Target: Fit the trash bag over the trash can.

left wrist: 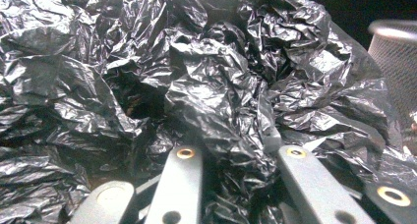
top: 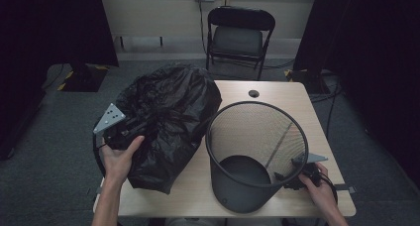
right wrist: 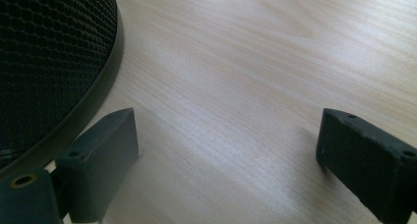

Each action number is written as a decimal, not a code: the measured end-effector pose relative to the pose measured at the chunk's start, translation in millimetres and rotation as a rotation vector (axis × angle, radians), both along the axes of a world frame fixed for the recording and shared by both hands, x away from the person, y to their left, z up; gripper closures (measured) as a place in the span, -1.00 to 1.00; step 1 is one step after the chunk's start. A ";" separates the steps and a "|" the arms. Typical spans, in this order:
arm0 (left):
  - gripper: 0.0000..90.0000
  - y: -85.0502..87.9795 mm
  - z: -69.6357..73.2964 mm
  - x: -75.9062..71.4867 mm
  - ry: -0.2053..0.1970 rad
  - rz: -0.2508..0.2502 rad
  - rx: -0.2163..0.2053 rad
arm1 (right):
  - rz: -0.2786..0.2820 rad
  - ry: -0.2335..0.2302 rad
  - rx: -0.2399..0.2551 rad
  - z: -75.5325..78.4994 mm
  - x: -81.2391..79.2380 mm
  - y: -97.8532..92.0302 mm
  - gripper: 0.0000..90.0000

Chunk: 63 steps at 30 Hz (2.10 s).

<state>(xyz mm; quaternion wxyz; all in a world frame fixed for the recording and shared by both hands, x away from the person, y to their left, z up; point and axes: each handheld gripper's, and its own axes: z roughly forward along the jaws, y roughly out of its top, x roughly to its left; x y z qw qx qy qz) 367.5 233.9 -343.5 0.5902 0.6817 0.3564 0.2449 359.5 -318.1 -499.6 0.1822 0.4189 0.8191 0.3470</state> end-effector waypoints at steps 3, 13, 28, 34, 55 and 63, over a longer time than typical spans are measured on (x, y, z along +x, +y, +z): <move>0.77 5.0 9.9 -6.8 -0.038 0.006 -0.022 | 0.000 0.000 0.000 0.0 0.0 0.0 -0.83; 0.76 3.9 33.1 -23.6 -0.124 -0.030 -0.052 | 0.000 -0.001 0.001 -0.1 -0.1 0.0 -0.83; 0.76 2.1 62.7 -48.2 -0.227 -0.121 -0.152 | 0.000 -0.001 0.001 -0.1 -0.1 0.0 -0.83; 0.76 -5.3 73.2 -58.5 -0.262 -0.157 -0.168 | 0.000 -0.001 0.001 -0.1 -0.1 0.0 -0.83; 0.76 -66.5 93.3 -74.1 -0.287 -0.337 -0.214 | -0.006 0.000 0.001 -0.1 -0.5 0.2 -0.83; 0.76 -106.6 91.0 -73.4 -0.263 -0.432 -0.201 | -0.008 0.000 0.002 -0.1 -0.7 0.3 -0.83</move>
